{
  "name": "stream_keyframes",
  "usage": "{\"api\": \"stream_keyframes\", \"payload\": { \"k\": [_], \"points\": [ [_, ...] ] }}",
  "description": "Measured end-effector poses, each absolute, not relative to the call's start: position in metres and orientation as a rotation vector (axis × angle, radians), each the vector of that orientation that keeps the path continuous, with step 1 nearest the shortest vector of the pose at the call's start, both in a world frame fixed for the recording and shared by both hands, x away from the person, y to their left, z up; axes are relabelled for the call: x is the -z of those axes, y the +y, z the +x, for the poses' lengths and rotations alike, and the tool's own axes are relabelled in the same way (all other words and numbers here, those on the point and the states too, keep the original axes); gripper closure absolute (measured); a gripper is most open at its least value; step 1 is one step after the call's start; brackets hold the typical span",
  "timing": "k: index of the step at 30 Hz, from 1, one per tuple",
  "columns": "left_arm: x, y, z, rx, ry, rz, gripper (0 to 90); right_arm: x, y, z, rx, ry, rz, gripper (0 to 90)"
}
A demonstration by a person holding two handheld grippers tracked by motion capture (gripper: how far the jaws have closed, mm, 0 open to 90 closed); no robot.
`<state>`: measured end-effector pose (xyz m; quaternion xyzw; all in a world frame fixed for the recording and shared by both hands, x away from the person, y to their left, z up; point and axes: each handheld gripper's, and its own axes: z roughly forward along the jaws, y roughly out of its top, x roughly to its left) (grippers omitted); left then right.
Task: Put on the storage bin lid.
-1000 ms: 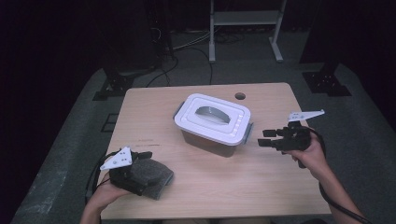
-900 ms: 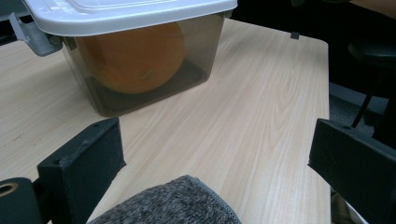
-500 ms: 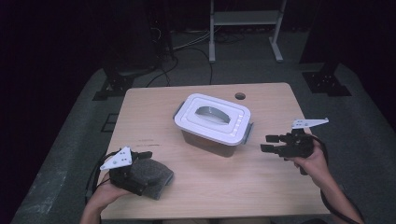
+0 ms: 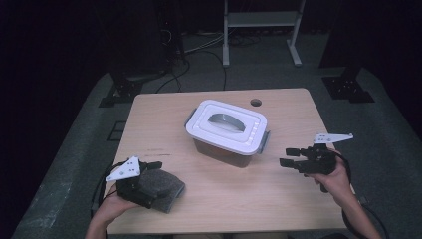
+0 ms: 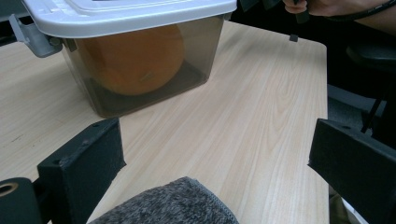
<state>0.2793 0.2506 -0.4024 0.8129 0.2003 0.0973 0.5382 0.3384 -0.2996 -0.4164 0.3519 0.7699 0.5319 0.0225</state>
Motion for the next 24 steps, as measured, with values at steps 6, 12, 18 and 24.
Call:
{"api": "stream_keyframes", "payload": {
  "k": [6, 12, 18, 24],
  "points": [
    [0.402, 0.251, 0.279, -0.232, 0.476, 1.934, 2.5, 0.423, -0.299, 0.333, -1.644, 2.382, 1.093, 33.0],
    [0.402, 0.251, 0.279, -0.232, 0.476, 1.934, 2.6, 0.427, -0.299, 0.329, -1.634, 2.381, 1.089, 32.8],
    [0.403, 0.25, 0.279, -0.231, 0.473, 1.937, 2.5, 0.43, -0.3, 0.327, -1.634, 2.379, 1.099, 32.7],
    [0.402, 0.25, 0.28, -0.233, 0.473, 1.938, 2.5, 0.433, -0.3, 0.325, -1.639, 2.378, 1.099, 32.5]
  ]
}}
